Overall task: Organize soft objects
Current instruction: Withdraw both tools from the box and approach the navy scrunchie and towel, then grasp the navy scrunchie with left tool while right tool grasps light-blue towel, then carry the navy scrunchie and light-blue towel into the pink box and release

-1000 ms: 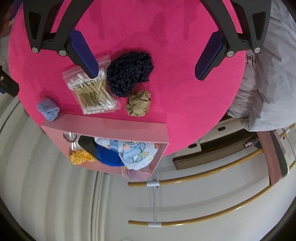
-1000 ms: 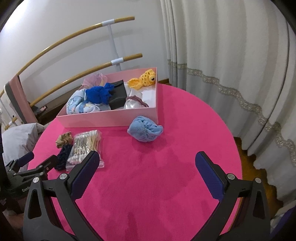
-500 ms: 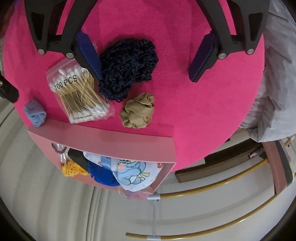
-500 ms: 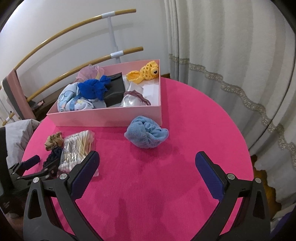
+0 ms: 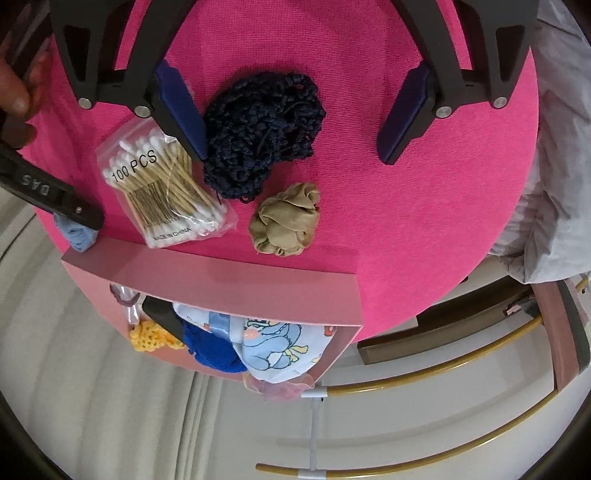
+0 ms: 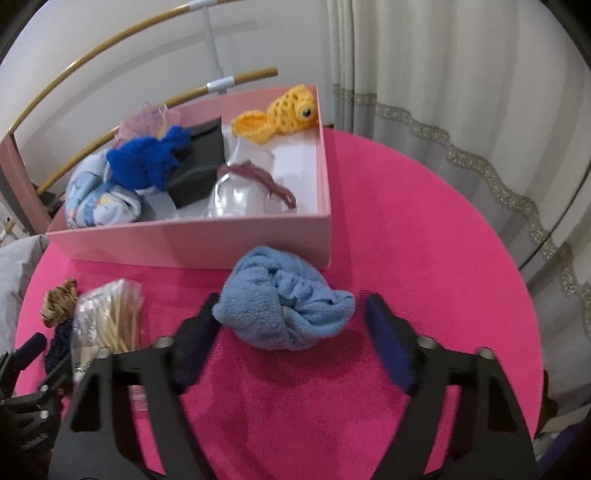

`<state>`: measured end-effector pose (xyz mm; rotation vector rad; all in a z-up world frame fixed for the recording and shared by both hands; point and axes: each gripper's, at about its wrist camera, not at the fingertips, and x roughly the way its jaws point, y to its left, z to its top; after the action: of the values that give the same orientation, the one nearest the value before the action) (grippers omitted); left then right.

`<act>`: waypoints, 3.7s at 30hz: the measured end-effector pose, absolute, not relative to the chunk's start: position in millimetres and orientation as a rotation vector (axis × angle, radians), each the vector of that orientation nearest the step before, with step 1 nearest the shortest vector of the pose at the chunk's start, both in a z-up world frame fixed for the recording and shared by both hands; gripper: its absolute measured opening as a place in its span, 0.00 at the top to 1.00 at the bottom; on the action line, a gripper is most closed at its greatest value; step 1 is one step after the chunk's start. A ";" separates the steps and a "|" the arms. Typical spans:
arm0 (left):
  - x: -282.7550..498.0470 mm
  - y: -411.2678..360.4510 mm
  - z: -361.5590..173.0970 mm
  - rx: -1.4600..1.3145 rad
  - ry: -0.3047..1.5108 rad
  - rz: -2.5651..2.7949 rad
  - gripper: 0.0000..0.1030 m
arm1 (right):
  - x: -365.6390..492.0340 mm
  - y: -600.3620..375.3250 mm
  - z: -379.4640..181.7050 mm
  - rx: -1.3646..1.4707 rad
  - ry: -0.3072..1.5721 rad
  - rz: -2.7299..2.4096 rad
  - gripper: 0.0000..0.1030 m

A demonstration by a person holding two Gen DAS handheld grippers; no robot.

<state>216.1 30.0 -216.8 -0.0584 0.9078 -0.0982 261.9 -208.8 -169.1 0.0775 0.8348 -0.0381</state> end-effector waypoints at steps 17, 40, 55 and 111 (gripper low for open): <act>195.7 31.2 -209.5 -0.078 0.872 -0.149 0.75 | 216.8 -204.2 -168.2 0.115 0.819 0.025 0.57; 110.7 44.5 -180.0 -0.053 0.871 -0.162 0.85 | 129.8 -180.2 -159.0 0.091 0.808 0.128 0.57; 60.3 61.4 -130.8 -0.063 0.787 -0.151 0.85 | 100.3 -142.8 -127.2 0.032 0.741 0.187 0.57; 418.9 -34.0 -46.5 -0.098 0.817 -0.300 0.84 | 390.4 -220.4 -50.7 0.148 0.801 0.159 0.56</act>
<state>418.9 -34.0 -46.5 -0.0982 0.8170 -0.2999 390.4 -220.4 -50.7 0.1485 0.8011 0.1591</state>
